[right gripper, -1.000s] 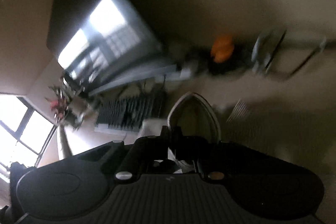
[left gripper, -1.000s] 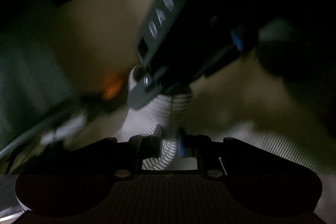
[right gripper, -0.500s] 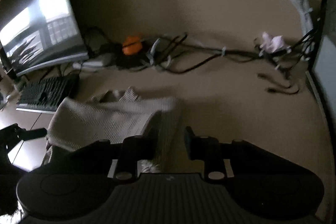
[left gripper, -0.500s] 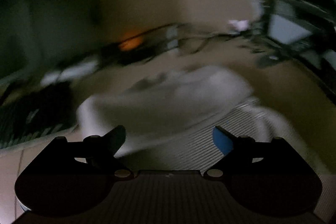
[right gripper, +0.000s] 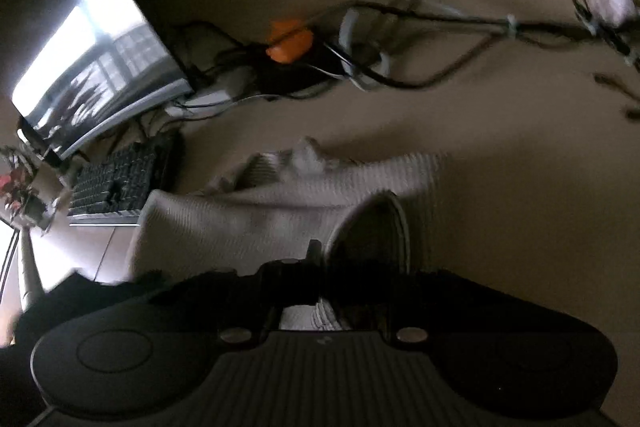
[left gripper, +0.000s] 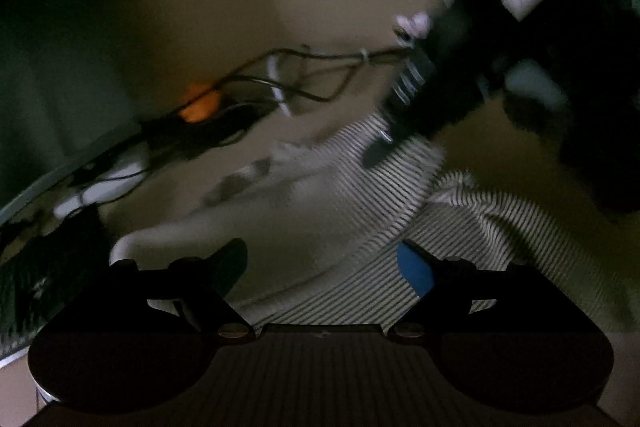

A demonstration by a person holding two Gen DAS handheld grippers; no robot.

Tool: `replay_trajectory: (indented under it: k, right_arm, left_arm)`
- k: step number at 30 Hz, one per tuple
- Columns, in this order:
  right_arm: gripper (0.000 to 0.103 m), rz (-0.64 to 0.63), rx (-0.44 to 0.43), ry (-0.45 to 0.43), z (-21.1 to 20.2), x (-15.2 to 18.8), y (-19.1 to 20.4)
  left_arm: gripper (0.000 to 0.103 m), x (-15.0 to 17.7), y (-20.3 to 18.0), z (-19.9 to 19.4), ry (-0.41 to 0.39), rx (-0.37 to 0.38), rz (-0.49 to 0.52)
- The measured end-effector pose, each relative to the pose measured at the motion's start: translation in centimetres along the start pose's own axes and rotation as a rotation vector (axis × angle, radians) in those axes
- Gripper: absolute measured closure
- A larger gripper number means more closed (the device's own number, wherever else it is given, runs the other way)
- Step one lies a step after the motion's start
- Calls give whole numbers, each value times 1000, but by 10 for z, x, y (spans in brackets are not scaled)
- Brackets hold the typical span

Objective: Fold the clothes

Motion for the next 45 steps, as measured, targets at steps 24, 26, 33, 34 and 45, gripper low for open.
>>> replay_trajectory:
  k: [24,26,33,34,45]
  right_arm:
    - [65,-244,331,-78,-8,23,-14]
    - [47,-245,343,-112,-18,24,-7]
    - [13,-219,223,-163,-42,42,27]
    - [10,-218,203,-153,-38,45,32]
    - [0,-179,234,-65,3,54,42]
  left_arm:
    - [6,-5,13,-4,-21,-24,-105]
    - [6,6,42,-4,33,47,-304]
    - [3,25,90,-10,92,190,-654]
    - [3,26,88,-13,101,190,-644]
    - [3,46,90,-18,154,203,-591]
Point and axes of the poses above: each gripper's, at about its wrist camera, not at the fingertips, and z roughly the way its jaws point, y to its left, x to its underside, the point moved 2 cm from there along z, roughly the way its jaws point, and after that the axes turned 4 degrees about y, right-handed, at the moved point
